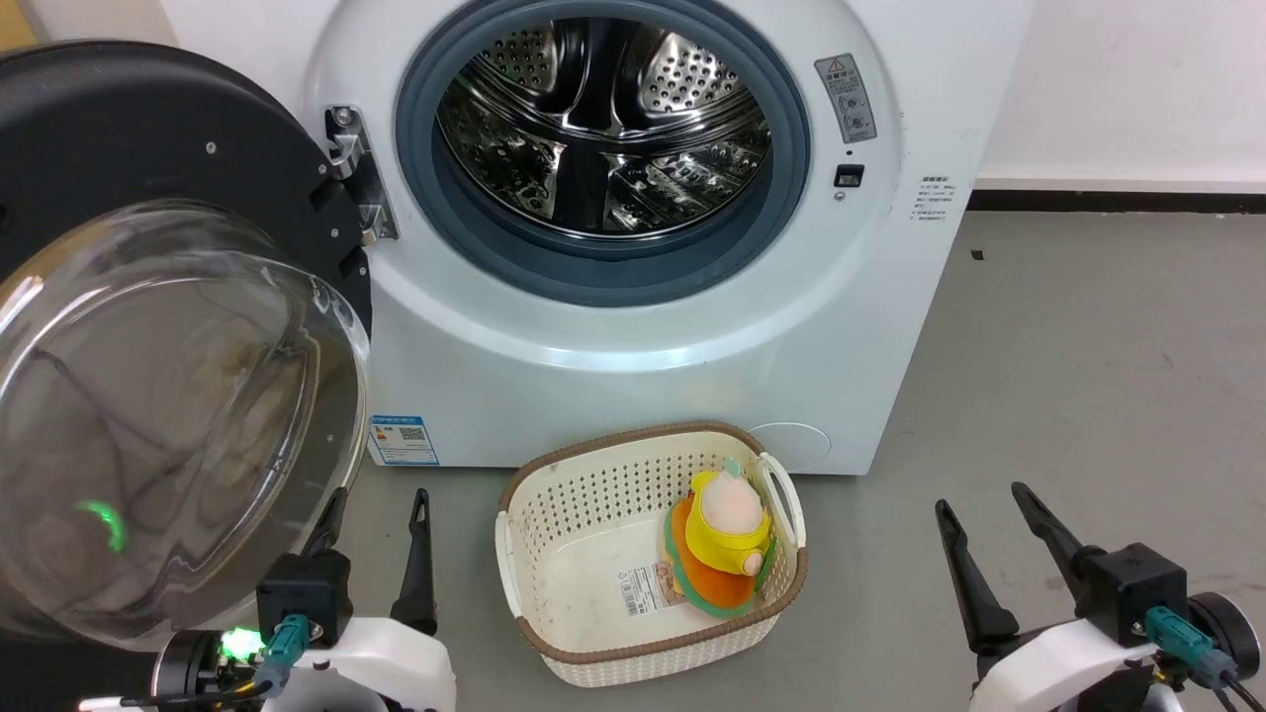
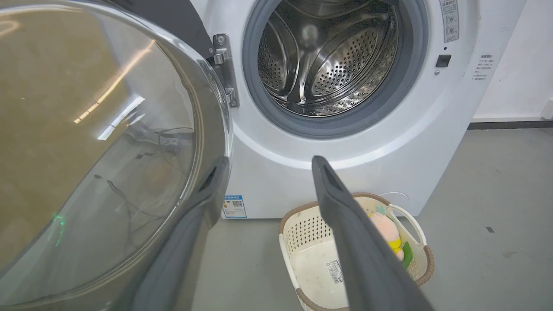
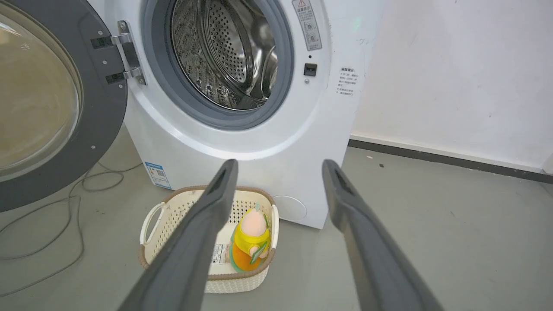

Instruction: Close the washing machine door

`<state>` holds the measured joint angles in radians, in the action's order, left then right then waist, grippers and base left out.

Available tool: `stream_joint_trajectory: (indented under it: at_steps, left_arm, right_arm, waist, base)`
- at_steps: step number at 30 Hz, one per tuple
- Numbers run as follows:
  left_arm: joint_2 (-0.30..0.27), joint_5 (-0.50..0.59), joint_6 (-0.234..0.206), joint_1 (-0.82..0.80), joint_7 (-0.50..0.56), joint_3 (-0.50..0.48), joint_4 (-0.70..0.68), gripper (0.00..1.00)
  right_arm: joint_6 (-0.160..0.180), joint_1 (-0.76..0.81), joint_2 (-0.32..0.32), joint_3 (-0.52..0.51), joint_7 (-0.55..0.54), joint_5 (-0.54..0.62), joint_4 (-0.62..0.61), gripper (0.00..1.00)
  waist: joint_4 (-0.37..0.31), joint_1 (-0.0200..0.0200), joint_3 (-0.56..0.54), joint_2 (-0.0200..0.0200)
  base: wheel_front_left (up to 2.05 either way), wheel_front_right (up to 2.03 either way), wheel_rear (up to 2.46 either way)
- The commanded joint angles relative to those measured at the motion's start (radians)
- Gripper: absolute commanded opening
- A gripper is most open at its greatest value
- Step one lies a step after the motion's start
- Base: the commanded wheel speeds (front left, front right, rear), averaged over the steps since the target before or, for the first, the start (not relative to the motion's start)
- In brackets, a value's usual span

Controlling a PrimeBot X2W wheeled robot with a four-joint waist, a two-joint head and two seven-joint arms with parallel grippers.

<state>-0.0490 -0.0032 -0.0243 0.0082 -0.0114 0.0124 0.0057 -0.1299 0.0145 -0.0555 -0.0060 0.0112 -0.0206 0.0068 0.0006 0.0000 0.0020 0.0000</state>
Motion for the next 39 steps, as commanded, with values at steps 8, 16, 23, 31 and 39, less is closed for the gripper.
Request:
stream_joint_trajectory:
  at_steps: [8,16,23,31,39]
  left_arm:
    - [-0.008,0.007,-0.030,-0.012,-0.026,0.017,-0.009,0.00]
    - [-0.025,0.007,-0.053,-0.038,-0.043,0.032,-0.038,0.00]
    - [-0.044,0.004,-0.062,-0.069,-0.056,0.037,-0.074,0.00]
    - [-0.071,-0.017,-0.064,-0.144,-0.072,0.027,-0.121,0.00]
    - [-0.077,-0.077,-0.025,-0.237,-0.089,-0.041,-0.146,0.00]
  right_arm:
    - [0.000,0.002,0.001,-0.008,0.027,-0.032,-0.006,1.00]
    - [0.000,0.005,0.001,-0.015,0.043,-0.053,-0.009,1.00]
    - [0.000,0.007,0.001,-0.022,0.056,-0.069,-0.011,1.00]
    - [0.000,0.005,0.002,-0.034,0.073,-0.087,-0.012,1.00]
    - [0.000,0.001,0.002,-0.044,0.089,-0.106,-0.014,1.00]
  waist:
    - [0.007,0.0000,0.001,0.0000]
    - [0.025,0.0000,0.003,0.0000]
    - [0.048,0.0000,0.006,0.0000]
    - [0.096,0.0000,0.016,0.0000]
    - [0.151,0.0000,0.031,0.0000]
  base:
    - [0.00,0.00,0.00]
    - [0.00,0.00,0.00]
    - [0.00,0.00,0.00]
    - [0.00,0.00,0.00]
    - [0.00,0.00,0.00]
